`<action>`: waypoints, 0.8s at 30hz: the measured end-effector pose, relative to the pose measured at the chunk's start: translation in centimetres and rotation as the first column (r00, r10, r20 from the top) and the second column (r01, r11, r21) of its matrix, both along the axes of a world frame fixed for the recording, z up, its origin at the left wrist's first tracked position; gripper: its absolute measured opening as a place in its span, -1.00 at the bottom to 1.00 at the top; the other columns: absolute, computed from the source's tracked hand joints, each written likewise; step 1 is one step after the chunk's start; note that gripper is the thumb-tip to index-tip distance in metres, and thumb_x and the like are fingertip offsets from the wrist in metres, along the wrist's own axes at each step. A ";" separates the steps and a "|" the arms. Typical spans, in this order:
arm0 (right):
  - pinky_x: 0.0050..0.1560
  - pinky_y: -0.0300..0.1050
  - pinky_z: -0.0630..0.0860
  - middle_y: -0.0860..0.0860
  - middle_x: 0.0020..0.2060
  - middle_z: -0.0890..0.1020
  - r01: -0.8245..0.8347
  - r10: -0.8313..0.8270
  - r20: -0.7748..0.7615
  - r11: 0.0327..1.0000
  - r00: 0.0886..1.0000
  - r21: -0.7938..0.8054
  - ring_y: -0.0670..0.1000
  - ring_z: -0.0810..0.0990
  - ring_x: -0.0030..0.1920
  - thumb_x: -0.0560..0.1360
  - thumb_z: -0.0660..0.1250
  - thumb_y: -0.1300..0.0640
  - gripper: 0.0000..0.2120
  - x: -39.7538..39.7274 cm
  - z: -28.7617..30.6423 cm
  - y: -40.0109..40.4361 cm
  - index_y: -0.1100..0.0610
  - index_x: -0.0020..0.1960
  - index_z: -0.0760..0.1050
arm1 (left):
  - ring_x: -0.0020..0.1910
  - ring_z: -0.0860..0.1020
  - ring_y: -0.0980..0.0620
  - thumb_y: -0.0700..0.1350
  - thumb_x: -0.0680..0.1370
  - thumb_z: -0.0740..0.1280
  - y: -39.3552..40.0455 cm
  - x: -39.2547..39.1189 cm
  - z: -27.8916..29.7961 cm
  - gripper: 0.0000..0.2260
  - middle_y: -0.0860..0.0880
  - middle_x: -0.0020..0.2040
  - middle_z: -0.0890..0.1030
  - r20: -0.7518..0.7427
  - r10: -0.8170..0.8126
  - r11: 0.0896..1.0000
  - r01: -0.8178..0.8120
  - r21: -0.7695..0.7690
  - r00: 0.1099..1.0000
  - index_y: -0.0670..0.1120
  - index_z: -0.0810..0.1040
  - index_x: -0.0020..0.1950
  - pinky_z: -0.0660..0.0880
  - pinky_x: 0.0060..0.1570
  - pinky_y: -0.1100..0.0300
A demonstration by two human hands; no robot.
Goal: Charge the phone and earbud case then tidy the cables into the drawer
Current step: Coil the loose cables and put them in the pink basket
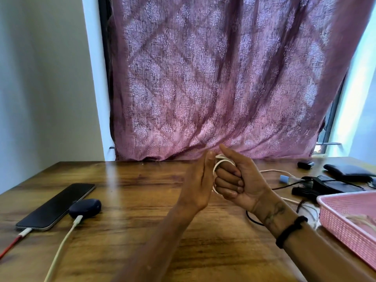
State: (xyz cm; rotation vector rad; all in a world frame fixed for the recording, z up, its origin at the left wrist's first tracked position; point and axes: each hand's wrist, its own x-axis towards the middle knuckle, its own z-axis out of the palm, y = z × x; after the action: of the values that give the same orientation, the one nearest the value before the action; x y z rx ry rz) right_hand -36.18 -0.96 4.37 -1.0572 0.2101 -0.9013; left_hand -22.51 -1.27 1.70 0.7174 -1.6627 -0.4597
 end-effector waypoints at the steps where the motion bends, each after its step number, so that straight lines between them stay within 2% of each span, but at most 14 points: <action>1: -0.62 -0.29 -0.01 0.00 -0.68 0.09 0.016 -0.016 0.046 1.000 0.999 0.001 -0.06 -0.05 -0.68 0.72 0.10 -0.10 -0.36 0.0 0.0 -0.1 0.05 -0.50 0.09 | 0.01 0.62 0.24 0.13 0.72 0.05 0.6 -0.6 -0.3 -0.63 0.11 -0.03 0.69 -0.081 -0.084 0.988 0.094 0.124 0.993 0.02 0.61 0.07 0.52 0.07 0.26; 3: -0.64 -0.30 0.00 0.00 -0.70 0.08 0.100 -0.102 0.110 0.995 0.989 0.023 -0.05 -0.02 -0.70 0.72 0.10 -0.08 -0.36 -0.1 -0.1 -0.4 0.04 -0.51 0.08 | 0.19 0.56 0.32 0.31 0.66 0.01 1.1 -1.6 -1.0 -0.52 0.17 0.13 0.67 -0.153 -0.150 0.946 0.186 0.266 0.977 0.09 0.59 0.23 0.47 0.26 0.28; 5: -0.63 -0.30 -0.04 -0.01 -0.72 0.13 0.227 -0.235 0.146 0.971 0.961 0.071 -0.06 0.03 -0.73 0.69 0.18 -0.08 -0.36 -0.7 -0.2 -0.9 0.02 -0.50 0.05 | 0.02 0.59 0.28 0.37 0.63 0.00 1.2 -2.3 -1.9 -0.48 0.19 0.01 0.65 -0.067 -0.124 0.953 0.137 0.270 0.990 0.08 0.52 0.28 0.56 0.14 0.12; 7: -0.64 -0.34 -0.02 -0.02 -0.73 0.17 0.310 -0.327 0.164 0.943 0.931 0.121 -0.08 0.10 -0.76 0.66 0.22 -0.09 -0.37 -1.0 -0.6 -1.2 0.01 -0.48 0.02 | -0.23 0.57 0.20 0.24 0.69 0.01 1.2 -2.9 -2.5 -0.60 0.13 -0.19 0.62 0.045 -0.039 0.981 0.029 0.193 0.998 0.02 0.47 0.21 0.57 -0.10 0.00; 8: -0.66 -0.36 0.01 -0.02 -0.73 0.17 0.341 -0.359 0.161 0.931 0.919 0.132 -0.09 0.12 -0.77 0.66 0.22 -0.10 -0.37 -0.9 -0.6 -1.2 0.02 -0.48 0.03 | -0.27 0.58 0.14 0.21 0.71 0.00 1.0 -3.0 -2.7 -0.62 0.09 -0.22 0.62 0.084 0.028 0.989 -0.040 0.143 0.996 -0.01 0.46 0.18 0.56 -0.15 -0.04; 11: -0.67 -0.37 0.08 0.00 -0.72 0.21 0.521 -0.528 0.035 0.845 0.848 0.121 -0.09 0.17 -0.76 0.63 0.27 -0.18 -0.33 -0.3 -0.4 -0.6 0.06 -0.53 0.11 | -0.18 0.61 -0.03 0.21 0.68 -0.08 0.8 -2.8 -2.9 -0.57 0.01 -0.14 0.64 0.225 0.294 0.955 -0.295 -0.032 0.929 -0.02 0.46 0.14 0.53 -0.15 -0.08; 12: -0.64 -0.34 0.10 0.00 -0.71 0.25 0.624 -0.622 -0.053 0.779 0.781 0.056 -0.09 0.19 -0.74 0.62 0.27 -0.21 -0.32 0.0 -0.2 -0.1 0.08 -0.54 0.16 | -0.14 0.62 -0.07 0.19 0.68 -0.11 0.9 -2.5 -2.7 -0.57 0.00 -0.09 0.65 0.288 0.381 0.924 -0.367 -0.104 0.878 -0.01 0.44 0.15 0.52 -0.15 -0.08; 14: -0.57 -0.25 0.22 0.02 -0.65 0.39 0.772 -0.801 -0.187 0.599 0.569 -0.215 -0.06 0.29 -0.66 0.65 0.22 -0.23 -0.34 0.6 0.1 0.7 0.07 -0.55 0.35 | -0.10 0.62 -0.12 0.16 0.70 -0.10 1.2 -2.0 -2.1 -0.63 0.00 -0.05 0.65 0.369 0.465 0.885 -0.428 -0.182 0.805 0.02 0.41 0.15 0.51 -0.18 -0.05; 16: -0.46 -0.15 0.46 0.04 -0.51 0.57 0.781 -0.910 -0.217 0.415 0.354 -0.467 -0.02 0.48 -0.54 0.65 0.19 -0.26 -0.46 0.7 0.1 1.3 0.07 -0.33 0.54 | -0.10 0.63 -0.15 0.14 0.71 -0.08 1.4 -1.9 -1.7 -0.69 -0.02 -0.06 0.66 0.383 0.473 0.881 -0.432 -0.193 0.794 0.03 0.38 0.11 0.50 -0.21 -0.03; 17: -0.35 -0.06 0.57 0.02 -0.43 0.64 0.757 -0.931 -0.236 0.363 0.277 -0.543 -0.02 0.58 -0.46 0.63 0.20 -0.29 -0.51 0.6 -0.1 1.5 0.07 -0.20 0.58 | -0.10 0.64 -0.17 0.13 0.71 -0.08 1.5 -1.7 -1.5 -0.69 -0.03 -0.07 0.66 0.390 0.478 0.878 -0.435 -0.199 0.787 0.03 0.39 0.11 0.50 -0.22 -0.03; 19: -0.11 0.12 0.68 -0.06 -0.30 0.71 0.681 -0.944 -0.294 0.313 0.148 -0.662 -0.05 0.68 -0.29 0.59 0.27 -0.26 -0.66 -0.8 -0.2 2.6 -0.02 -0.06 0.61 | -0.09 0.63 -0.22 0.14 0.68 -0.10 1.2 -1.8 -1.1 -0.62 -0.08 -0.06 0.67 0.390 0.485 0.875 -0.434 -0.216 0.783 -0.02 0.42 0.13 0.48 -0.22 -0.03; 20: -0.08 0.16 0.68 -0.08 -0.28 0.72 0.629 -0.946 -0.308 0.302 0.103 -0.716 -0.07 0.69 -0.27 0.56 0.33 -0.21 -0.76 -2.0 0.1 3.7 -0.07 -0.07 0.63 | -0.09 0.63 -0.23 0.14 0.68 -0.11 1.2 -2.2 -0.9 -0.59 -0.11 -0.06 0.67 0.387 0.482 0.876 -0.421 -0.235 0.786 -0.04 0.44 0.13 0.47 -0.21 -0.03; 22: -0.16 0.16 0.67 -0.05 -0.31 0.73 0.531 -0.952 -0.299 0.283 0.059 -0.799 -0.07 0.68 -0.33 0.53 0.45 -0.02 -0.89 -4.6 1.0 5.7 -0.09 -0.17 0.66 | -0.13 0.62 -0.22 0.14 0.69 -0.11 1.3 -3.0 -0.5 -0.54 -0.13 -0.10 0.67 0.407 0.455 0.888 -0.370 -0.274 0.792 -0.08 0.49 0.11 0.47 -0.22 -0.03; 24: -0.21 0.18 0.66 0.05 -0.35 0.72 0.460 -0.957 -0.288 0.246 -0.023 -0.853 -0.04 0.67 -0.38 0.51 0.49 0.08 -0.87 -8.0 2.6 7.7 0.06 -0.20 0.70 | -0.19 0.61 -0.22 0.15 0.69 -0.05 2.2 -5.5 0.4 -0.55 -0.16 -0.16 0.66 0.406 0.379 0.917 -0.279 -0.285 0.832 -0.11 0.51 0.06 0.42 -0.26 -0.01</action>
State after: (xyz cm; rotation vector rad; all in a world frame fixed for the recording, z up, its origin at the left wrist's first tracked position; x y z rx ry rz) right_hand -44.19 6.70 6.94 -1.9577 1.6841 -1.4636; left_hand -28.05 0.93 2.09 0.9812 -1.9313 0.1555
